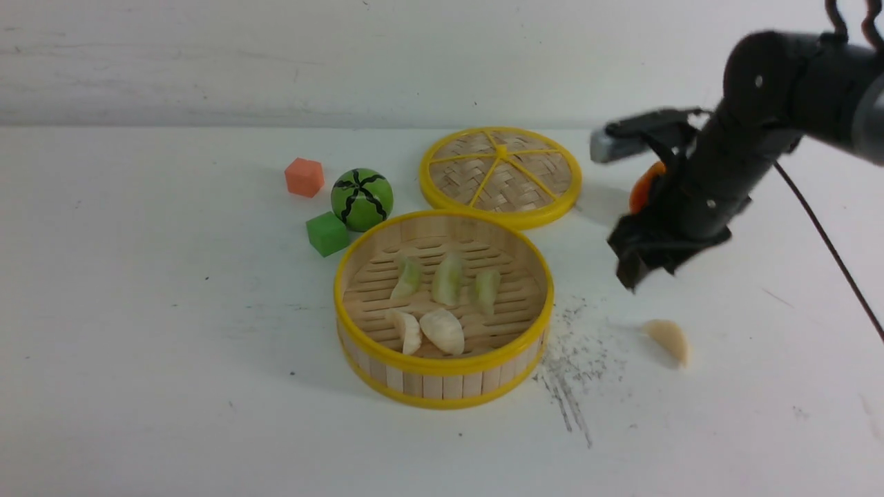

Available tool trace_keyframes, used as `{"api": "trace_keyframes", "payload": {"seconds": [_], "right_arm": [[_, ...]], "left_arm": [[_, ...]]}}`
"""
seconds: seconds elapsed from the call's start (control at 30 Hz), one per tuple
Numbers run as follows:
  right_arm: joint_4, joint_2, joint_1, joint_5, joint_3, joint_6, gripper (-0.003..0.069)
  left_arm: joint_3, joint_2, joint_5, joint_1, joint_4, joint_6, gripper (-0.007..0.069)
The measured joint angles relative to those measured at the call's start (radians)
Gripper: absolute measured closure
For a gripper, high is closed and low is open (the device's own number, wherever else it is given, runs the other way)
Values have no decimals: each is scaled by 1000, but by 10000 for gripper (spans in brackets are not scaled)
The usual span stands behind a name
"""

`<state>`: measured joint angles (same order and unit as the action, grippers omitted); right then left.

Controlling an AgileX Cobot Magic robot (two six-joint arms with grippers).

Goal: Put the dumplings into the steamer on the white table.
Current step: 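Reach for and grasp a dumpling lying on the table beside the steamer, then place the dumpling in the bamboo steamer basket with the right gripper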

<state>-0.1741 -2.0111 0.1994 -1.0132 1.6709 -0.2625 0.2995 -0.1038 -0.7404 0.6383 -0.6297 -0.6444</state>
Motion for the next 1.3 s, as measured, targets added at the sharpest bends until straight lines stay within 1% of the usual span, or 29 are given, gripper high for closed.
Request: {"api": "trace_keyframes", "payload": {"seconds": [0.07,0.17,0.23,0.27,0.3,0.37,0.47,0.5,0.53,0.6,0.63,0.7,0.73,0.77,0.87,0.9,0.97,1.03,1.1,1.3], "right_arm": [[60,-37,-20,26,-61,12,213],[78,-50,-20,60,-78,15,215],[77,-66,-20,85,-78,16,232],[72,-75,-20,84,-78,16,255],[70,-75,-20,84,-78,16,255],[52,-93,-20,63,-78,16,368],[40,-97,-20,42,-76,16,475],[40,-97,-20,42,-76,16,475],[24,-98,-20,-14,-51,16,496],[16,-99,-20,-43,-30,17,493],[-6,-100,-19,-90,13,17,493],[-49,-96,-15,-128,59,18,493],[-141,-84,1,-156,102,14,493],[-152,-80,3,-159,109,10,493],[-278,-56,51,-150,134,-39,493],[-351,-46,95,-119,144,-83,493],[-399,-51,146,-75,146,-109,493],[-403,-75,199,-12,146,-116,493],[-380,-108,224,28,146,-103,493],[-263,-180,231,65,146,21,493]], "left_arm": [[0,0,0,0,-4,0,606],[0,0,0,0,-9,0,605],[0,0,0,0,-15,0,605],[0,0,-2,0,-16,0,605],[0,0,-3,0,-16,0,605],[0,0,-14,0,-16,0,599],[0,0,-16,0,-17,0,596],[0,0,-16,0,-17,0,596],[0,0,-16,0,-20,0,594],[0,0,-16,0,-21,0,594],[0,0,-16,0,-22,0,594],[0,0,-17,0,-23,0,594],[0,0,-17,0,-23,0,594],[0,0,-17,0,-23,0,594],[0,0,-17,0,-23,0,594],[0,0,-17,0,-23,0,592],[0,0,-17,0,-23,0,589],[0,0,-17,0,-23,0,587],[0,0,-18,0,-23,0,587],[0,0,-19,1,-23,0,587]]}}
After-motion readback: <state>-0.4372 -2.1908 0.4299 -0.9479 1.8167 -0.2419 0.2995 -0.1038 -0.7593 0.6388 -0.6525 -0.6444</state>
